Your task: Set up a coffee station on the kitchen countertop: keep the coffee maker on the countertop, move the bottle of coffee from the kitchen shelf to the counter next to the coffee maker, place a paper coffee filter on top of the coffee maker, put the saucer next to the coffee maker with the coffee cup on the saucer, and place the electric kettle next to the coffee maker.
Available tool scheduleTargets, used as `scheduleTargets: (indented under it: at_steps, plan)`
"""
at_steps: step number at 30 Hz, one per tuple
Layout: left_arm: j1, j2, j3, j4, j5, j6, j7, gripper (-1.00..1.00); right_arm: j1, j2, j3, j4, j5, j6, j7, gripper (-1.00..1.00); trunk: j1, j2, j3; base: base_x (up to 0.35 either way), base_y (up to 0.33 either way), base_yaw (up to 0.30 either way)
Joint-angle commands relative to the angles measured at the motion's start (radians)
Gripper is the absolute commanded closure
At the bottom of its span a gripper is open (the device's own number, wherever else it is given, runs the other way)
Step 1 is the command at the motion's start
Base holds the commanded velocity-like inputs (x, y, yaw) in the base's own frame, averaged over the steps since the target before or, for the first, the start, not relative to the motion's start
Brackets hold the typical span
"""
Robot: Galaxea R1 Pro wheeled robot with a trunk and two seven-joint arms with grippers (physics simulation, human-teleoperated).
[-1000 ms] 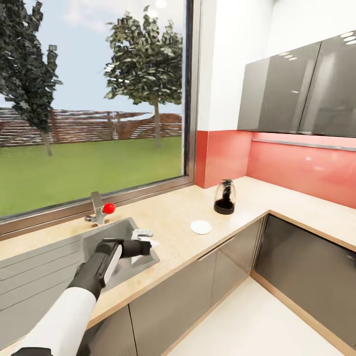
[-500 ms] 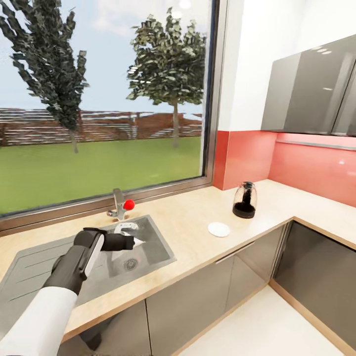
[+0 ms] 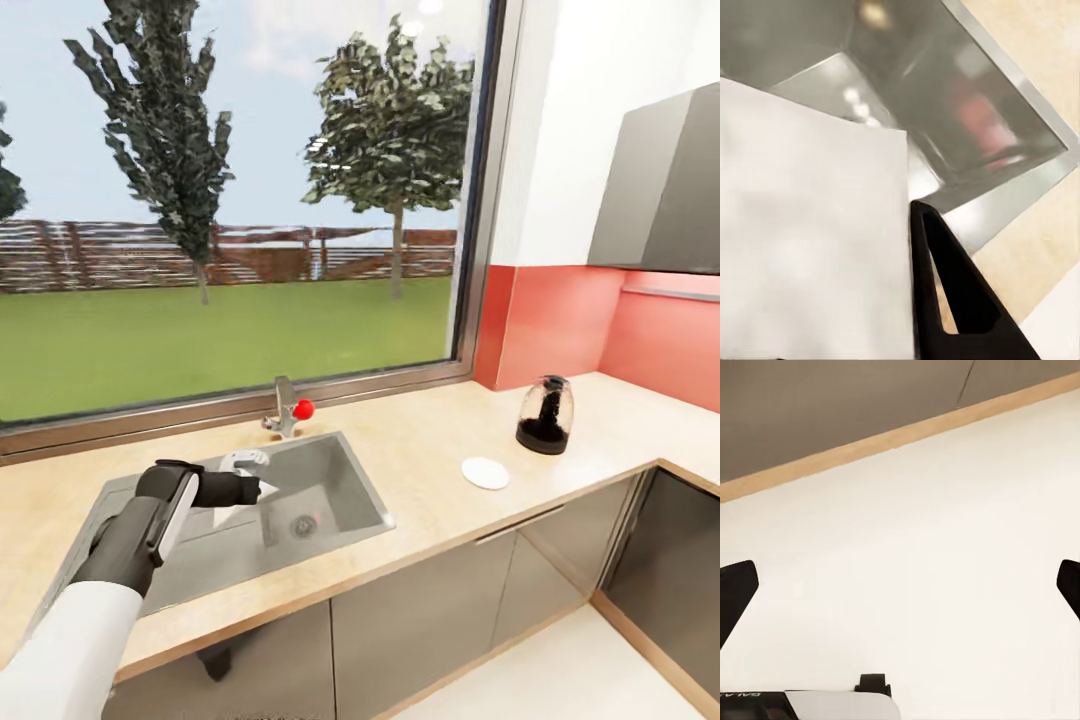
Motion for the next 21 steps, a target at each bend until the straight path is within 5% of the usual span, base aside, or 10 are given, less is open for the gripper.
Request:
scheduleTargets:
  at_steps: [1, 15, 21]
  plan:
    - [0.000, 0.001, -0.001, 0.000, -0.002, 0.003, -0.003, 1.00, 0.000, 0.000, -0.001, 0.000, 0.001, -0.003, -0.001, -1.00, 0.000, -0.001, 0.000, 0.000, 0.000, 0.279]
    - [0.001, 0.005, 0.035, -0.042, -0.007, 0.001, -0.002, 1.00, 0.000, 0.002, 0.001, 0.000, 0.001, -0.024, -0.001, -1.00, 0.000, -0.001, 0.002, -0.019, 0.000, 0.278]
    - [0.001, 0.005, 0.036, -0.041, -0.008, 0.001, -0.002, 1.00, 0.000, 0.002, 0.001, 0.001, 0.001, -0.023, -0.001, -1.00, 0.000, -0.001, 0.006, -0.255, 0.097, 0.273]
